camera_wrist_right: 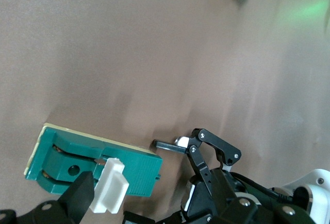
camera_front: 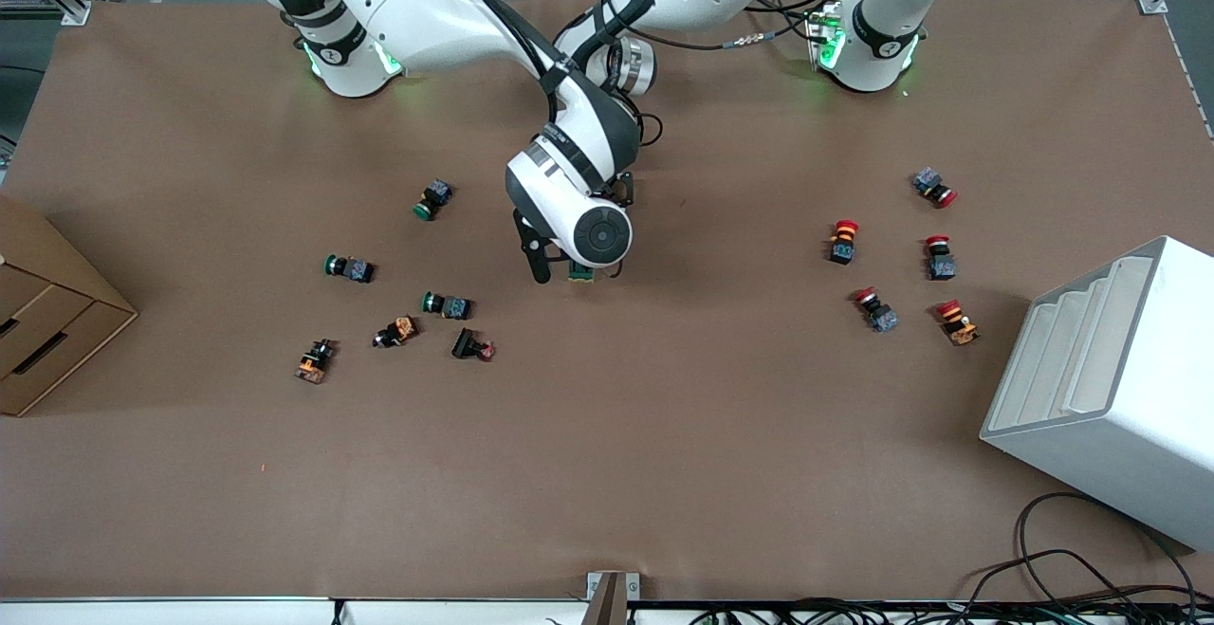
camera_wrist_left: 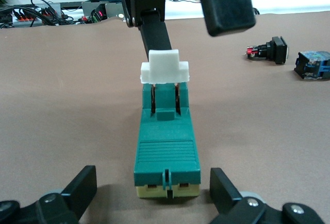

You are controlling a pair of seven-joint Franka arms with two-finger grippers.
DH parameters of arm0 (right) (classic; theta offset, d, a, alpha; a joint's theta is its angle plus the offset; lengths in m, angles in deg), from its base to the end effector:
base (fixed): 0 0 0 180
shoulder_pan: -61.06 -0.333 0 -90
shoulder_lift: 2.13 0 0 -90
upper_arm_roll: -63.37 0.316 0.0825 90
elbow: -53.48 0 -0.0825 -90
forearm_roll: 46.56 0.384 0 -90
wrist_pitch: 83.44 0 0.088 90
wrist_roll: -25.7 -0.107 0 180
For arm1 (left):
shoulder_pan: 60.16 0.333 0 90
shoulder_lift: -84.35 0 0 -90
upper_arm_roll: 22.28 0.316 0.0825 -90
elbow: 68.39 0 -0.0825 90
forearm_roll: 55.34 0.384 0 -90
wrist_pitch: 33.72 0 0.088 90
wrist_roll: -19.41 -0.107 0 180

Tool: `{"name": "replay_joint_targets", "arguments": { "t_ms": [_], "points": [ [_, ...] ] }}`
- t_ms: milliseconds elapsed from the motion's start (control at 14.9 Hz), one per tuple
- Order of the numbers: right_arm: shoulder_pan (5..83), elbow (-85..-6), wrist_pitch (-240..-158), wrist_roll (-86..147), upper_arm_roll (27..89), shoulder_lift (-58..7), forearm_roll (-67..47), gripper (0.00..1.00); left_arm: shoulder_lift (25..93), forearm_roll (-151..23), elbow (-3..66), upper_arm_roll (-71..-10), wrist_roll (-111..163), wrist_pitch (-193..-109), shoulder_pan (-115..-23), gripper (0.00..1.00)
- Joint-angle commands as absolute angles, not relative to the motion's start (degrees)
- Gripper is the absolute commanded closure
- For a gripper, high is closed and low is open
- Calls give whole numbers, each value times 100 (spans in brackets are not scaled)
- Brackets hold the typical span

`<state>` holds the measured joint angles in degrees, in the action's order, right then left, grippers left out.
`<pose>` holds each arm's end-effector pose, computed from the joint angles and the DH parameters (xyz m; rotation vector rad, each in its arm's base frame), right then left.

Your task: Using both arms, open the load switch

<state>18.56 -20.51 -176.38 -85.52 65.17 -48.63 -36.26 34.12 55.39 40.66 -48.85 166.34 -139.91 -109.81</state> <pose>0.4830 0.4906 0.2334 2.1978 -1.5452 -0.4062 0.2090 -0.5522 0.0673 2.6117 -0.1497 1.6732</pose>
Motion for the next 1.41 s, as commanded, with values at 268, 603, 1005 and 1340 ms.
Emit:
{"name": "replay_joint_targets", "arguments": {
  "t_ms": [268,603,1005,1340],
  "points": [
    [1782,-2070,-17405,-8610,6609,-4774,-3531,0,3259,5619,3910,-4821,16706,-13954,-11105,1],
    [1642,-2140,-17405,-8627,6627,-4818,-3557,0,3259,5611,3910,-4830,16706,-13945,-11105,1],
    [1606,-2281,-17405,-8601,6618,-4844,-3689,0,3259,5611,3910,-4821,16706,-13945,-11105,1],
    [1606,-2342,-17414,-8592,6618,-4853,-3795,0,3267,5584,3901,-4830,16698,-13945,-11105,1]
  ]
}}
